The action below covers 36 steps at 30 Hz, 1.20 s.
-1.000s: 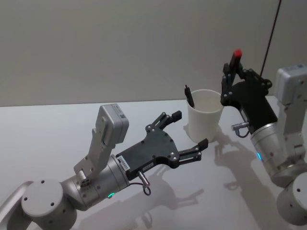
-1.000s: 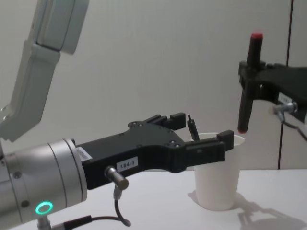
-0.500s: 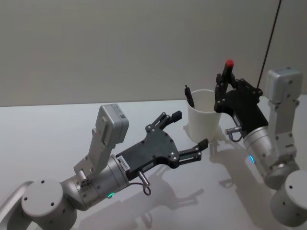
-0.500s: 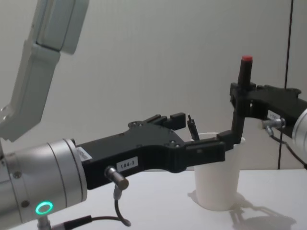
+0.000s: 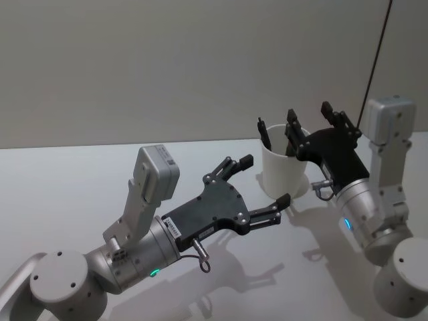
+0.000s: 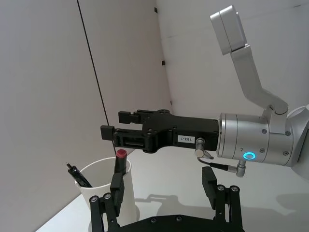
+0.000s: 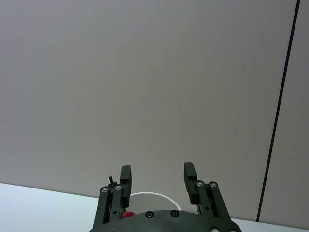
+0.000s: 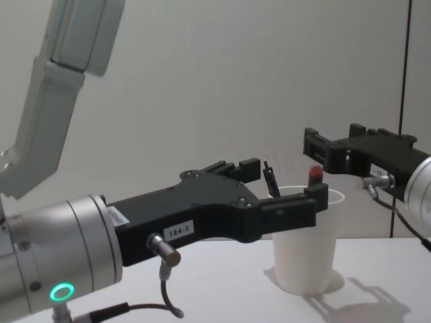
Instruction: Place the pen into the pen holder.
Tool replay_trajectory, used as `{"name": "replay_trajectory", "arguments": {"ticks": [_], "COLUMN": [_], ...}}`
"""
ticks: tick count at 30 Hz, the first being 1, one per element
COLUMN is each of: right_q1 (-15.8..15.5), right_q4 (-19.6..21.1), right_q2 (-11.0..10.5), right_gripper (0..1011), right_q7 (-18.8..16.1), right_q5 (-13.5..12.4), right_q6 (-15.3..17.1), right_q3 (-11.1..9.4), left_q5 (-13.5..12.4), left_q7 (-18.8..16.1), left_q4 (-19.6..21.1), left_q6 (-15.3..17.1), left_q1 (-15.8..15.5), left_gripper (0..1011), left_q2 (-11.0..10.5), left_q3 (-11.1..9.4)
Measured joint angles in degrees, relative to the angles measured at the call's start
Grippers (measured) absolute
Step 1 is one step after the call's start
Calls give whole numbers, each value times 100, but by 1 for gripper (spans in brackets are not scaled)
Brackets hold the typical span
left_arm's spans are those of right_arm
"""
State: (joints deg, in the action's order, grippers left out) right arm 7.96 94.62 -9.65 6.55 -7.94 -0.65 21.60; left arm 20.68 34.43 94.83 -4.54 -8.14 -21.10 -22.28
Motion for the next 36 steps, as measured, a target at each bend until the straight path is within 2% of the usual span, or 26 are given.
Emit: {"name": "replay_trajectory", "arguments": {"ticks": [2,4,11,14,36], "right_q1": [1,2,4,-3,-182], "right_q4": [-3,-7,-13,1,278], "right_q2": [3,6,13,7,-168], "right_gripper": [671,756,952,1001,1001], "right_q7": [-1,-3,-10,-11,92], "right_q5": [-4,-9,-16,-32,-199], "right_q6": [5,13,24,24,104], "right_q3": [1,1,-1,-12,-198], "left_q5": [0,0,0,0,-13], "left_q7": [0,0,0,0,-49], "left_q4": [0,0,0,0,-1], "left_q6": [0,0,0,0,7], "left_q1": [0,0,0,0,-7], "left_gripper": [1001,1001,1001,1001,1001], "left_q2": [0,0,0,0,0], "left_q3": [0,0,0,0,-4]}}
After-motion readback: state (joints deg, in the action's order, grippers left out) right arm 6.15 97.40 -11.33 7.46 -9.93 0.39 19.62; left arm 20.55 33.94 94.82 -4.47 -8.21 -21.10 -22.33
